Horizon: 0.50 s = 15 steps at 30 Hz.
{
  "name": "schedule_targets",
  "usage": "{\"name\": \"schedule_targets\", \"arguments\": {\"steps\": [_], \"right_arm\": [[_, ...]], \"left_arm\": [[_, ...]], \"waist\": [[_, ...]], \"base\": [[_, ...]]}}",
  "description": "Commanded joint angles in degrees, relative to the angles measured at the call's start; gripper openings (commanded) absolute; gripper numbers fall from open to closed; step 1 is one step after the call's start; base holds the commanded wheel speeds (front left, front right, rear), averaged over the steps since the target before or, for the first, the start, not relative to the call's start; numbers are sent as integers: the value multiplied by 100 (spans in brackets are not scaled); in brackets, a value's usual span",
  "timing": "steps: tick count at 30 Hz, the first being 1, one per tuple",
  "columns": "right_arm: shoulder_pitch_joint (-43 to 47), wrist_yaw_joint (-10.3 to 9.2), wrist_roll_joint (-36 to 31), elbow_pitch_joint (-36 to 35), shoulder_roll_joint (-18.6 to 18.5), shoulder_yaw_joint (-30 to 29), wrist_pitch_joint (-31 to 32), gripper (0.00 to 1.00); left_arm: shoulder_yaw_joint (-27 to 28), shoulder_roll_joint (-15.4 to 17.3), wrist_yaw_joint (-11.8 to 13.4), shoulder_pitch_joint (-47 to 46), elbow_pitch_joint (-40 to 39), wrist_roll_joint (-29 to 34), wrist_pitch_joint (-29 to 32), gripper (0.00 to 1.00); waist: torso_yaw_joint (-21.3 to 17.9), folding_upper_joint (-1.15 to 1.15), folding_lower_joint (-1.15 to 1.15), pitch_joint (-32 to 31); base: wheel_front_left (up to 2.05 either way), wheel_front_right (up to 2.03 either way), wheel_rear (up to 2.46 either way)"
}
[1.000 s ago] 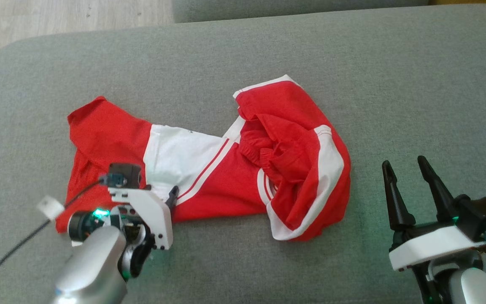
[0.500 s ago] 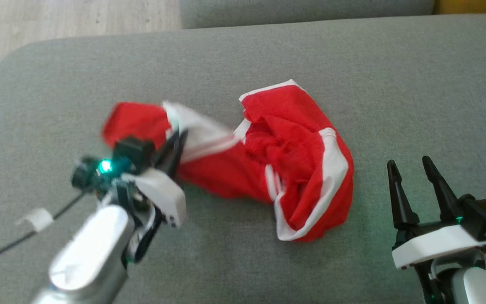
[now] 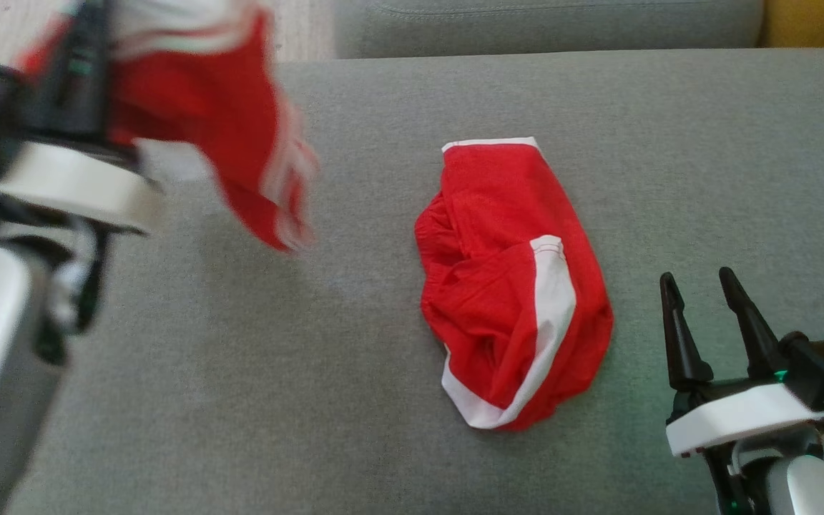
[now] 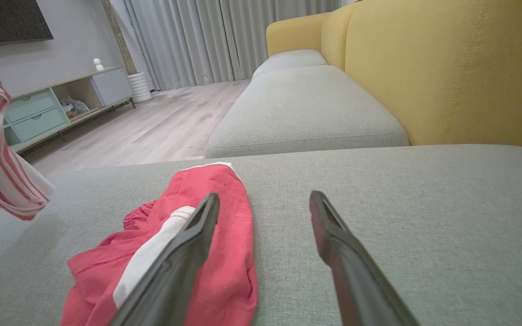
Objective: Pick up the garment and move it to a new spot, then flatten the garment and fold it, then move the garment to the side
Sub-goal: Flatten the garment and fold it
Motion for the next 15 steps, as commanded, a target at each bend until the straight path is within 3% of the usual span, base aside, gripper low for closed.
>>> {"name": "schedule_targets", "arguments": {"steps": [1,6,9,12,15], "right_arm": [[-115,-4,37,-206,-18,105,-58,100],[-132,-4,26,-259,-14,110,-34,100],[-167,-4,17,-318,-47,100,-8,100],[-213,-4,23,-379,-125,74,34,100],[-279,-4,31,-442,-192,66,68,100]], "left_arm": [[428,373,48,-331,-92,-24,48,0],[1040,778,162,-246,365,-273,67,0],[1441,856,247,-20,723,-524,-98,0],[1711,727,208,314,1165,-865,-328,0],[1806,381,88,664,1665,-1202,-613,0]], "waist": [[48,0,0,17],[166,0,0,147],[209,0,0,288],[247,0,0,451],[263,0,0,598]], "base": [[0,0,0],[0,0,0],[0,0,0],[0,0,0],[0,0,0]]}}
